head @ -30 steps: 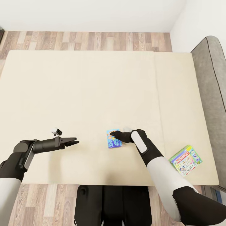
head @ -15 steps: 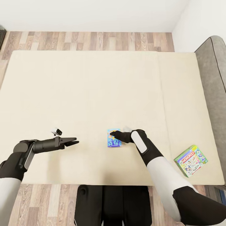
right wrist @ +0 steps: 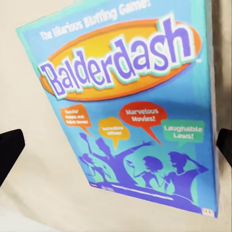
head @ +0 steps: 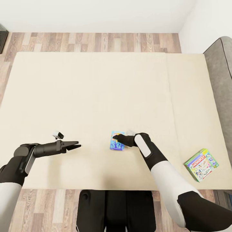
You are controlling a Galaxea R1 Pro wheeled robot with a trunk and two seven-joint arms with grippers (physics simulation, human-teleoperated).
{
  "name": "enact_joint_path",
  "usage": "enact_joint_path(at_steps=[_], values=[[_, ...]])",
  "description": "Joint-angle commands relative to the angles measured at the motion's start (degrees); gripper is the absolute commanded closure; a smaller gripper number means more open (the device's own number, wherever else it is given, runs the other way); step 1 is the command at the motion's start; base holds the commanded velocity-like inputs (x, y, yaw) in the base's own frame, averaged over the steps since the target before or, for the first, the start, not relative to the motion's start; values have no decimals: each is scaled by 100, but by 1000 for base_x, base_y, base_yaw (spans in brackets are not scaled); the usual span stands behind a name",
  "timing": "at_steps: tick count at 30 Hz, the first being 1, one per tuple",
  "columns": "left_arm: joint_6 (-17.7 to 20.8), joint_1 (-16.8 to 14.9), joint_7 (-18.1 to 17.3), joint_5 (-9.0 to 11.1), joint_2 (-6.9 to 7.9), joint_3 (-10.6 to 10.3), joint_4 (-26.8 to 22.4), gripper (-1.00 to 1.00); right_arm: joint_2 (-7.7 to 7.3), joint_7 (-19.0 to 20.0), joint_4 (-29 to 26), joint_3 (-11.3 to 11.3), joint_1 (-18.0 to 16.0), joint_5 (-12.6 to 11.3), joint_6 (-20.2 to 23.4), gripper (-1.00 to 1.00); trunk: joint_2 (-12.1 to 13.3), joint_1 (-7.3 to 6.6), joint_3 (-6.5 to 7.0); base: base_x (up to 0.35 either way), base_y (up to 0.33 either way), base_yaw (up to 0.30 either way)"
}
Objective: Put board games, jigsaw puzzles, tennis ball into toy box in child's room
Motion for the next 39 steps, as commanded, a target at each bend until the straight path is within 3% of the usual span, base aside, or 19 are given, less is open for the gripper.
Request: enact_joint_path(at_steps=[1, 39], values=[[61, -1, -22, 0, 3, -3, 0, -100, 0, -57, -7, 8, -2, -59, 12, -100, -9, 3, -6, 0, 103, 0], [61, -1, -22, 0, 3, -3, 0, -100, 0, -48, -15, 1, -2, -60, 12, -100, -9, 3, -6, 0, 77, 0]])
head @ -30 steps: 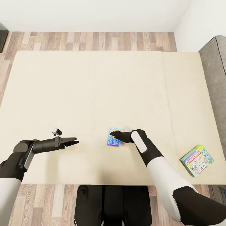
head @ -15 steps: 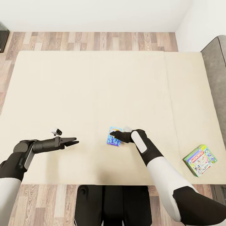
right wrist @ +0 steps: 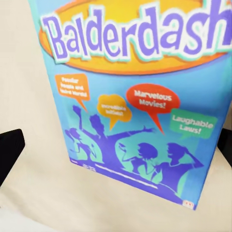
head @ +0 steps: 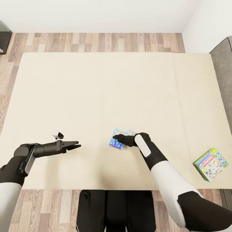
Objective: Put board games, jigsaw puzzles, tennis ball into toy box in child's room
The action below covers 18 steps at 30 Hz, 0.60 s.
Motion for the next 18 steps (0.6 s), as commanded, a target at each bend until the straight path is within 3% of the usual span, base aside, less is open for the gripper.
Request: enact_joint_path(at_steps=[1, 18], values=[[61, -1, -22, -1, 2, -2, 1, -100, 0, -55, -7, 8, 0, -58, 12, -100, -9, 3, -6, 0, 40, 0], [61, -1, -22, 2, 2, -2, 3, -100, 0, -63, -9, 15, -2, -57, 15, -100, -9, 3, -6, 0, 84, 0]])
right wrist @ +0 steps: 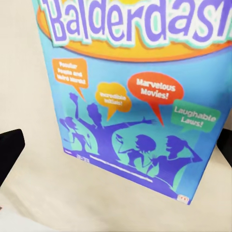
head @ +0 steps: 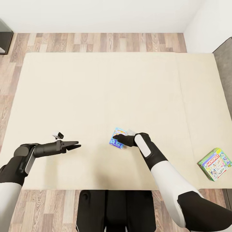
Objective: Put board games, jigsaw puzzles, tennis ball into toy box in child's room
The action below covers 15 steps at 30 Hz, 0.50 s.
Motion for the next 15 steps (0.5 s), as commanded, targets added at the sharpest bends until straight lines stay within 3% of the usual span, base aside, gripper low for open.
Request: enact_joint_path(at_steps=[1, 11, 15], values=[[61, -1, -22, 0, 2, -2, -1, -100, -2, -56, -6, 6, -2, -56, 15, -100, -9, 3, -6, 0, 5, 0], [61, -1, -22, -3, 2, -2, -1, -100, -15, -100, -21, -7, -2, -56, 12, -100, -9, 3, -6, 0, 1, 0], [61, -1, -22, -4, 2, -2, -1, -100, -16, -286, -28, -12, -7, -49, 28, -100, -9, 3, -6, 0, 0, 0]])
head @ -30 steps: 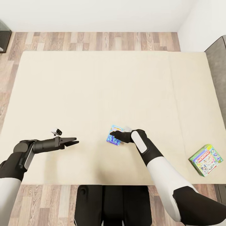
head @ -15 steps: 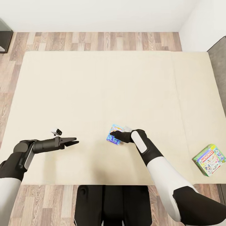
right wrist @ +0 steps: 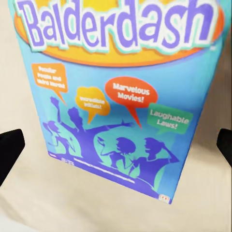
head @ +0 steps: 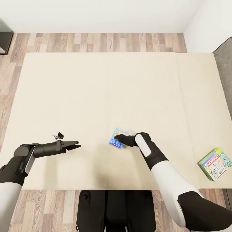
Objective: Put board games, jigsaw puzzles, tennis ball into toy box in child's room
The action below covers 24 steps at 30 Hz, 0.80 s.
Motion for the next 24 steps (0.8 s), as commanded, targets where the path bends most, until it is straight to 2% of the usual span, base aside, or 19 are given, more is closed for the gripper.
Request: enact_joint_path(at_steps=[1, 8, 13, 24], values=[[61, -1, -22, -2, 2, -2, -2, -100, -1, -105, -8, 13, -3, -61, 11, -100, -9, 3, -6, 0, 0, 0], [61, 2, -22, -3, 3, -2, 1, -100, -35, -446, -3, 7, -54, -65, 10, -100, -9, 3, -6, 0, 0, 0], [61, 0, -22, -3, 9, -2, 7, -100, -138, -484, -1, -4, -76, -67, 20, -100, -9, 3, -6, 0, 0, 0], [61, 1, -22, -3, 10, -2, 12, -100, -163, -493, -7, -14, -167, -68, 37, -100, -9, 3, -6, 0, 0, 0]])
